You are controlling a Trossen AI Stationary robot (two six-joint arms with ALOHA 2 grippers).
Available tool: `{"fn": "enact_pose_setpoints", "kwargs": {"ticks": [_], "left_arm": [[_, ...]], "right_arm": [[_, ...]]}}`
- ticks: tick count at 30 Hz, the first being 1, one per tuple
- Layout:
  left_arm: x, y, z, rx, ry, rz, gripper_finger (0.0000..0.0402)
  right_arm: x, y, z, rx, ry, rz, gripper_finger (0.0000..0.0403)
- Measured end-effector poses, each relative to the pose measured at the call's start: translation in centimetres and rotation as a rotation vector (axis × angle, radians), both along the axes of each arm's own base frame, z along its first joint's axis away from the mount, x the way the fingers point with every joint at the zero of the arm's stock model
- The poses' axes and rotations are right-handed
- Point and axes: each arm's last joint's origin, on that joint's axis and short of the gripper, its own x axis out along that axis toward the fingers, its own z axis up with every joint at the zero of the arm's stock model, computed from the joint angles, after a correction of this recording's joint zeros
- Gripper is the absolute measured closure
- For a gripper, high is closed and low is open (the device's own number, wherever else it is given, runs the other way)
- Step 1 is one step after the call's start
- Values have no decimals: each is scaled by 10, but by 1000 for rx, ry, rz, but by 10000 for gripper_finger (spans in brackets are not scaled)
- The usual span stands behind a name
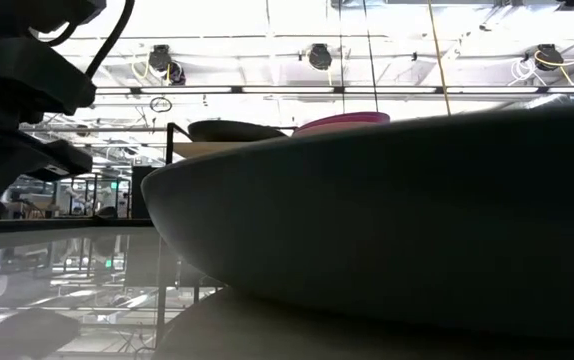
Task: Place and stack plates onto a shelf
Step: Stack the purple plate on top of the black plate on the shelf
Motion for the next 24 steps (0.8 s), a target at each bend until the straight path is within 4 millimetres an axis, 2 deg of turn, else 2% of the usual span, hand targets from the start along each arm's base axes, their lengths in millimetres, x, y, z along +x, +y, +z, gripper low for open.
{"fn": "enact_pose_setpoints", "kwargs": {"ticks": [6, 9, 12, 15, 18, 20, 24], "left_arm": [[0, 0, 1, -8, -1, -22, 383], [3, 1, 5, 0, -7, -38, 390], [11, 6, 21, 34, 4, -49, 391], [20, 15, 50, 141, 5, -61, 392], [31, 31, 90, 378, -74, -13, 392], [37, 46, 122, 510, -142, 58, 392], [42, 85, 182, 628, -277, 160, 392]], "right_arm": [[0, 0, 0, 10, 1, 3, 280], [0, 0, 0, 15, -1, 3, 280], [0, 0, 1, 18, -12, 3, 280], [-1, 0, 3, 21, -25, 3, 280], [-1, 0, 3, 20, -26, 3, 280], [-1, 0, 3, 24, -29, 4, 280], [-1, 2, 3, 31, -24, 13, 280]]}}
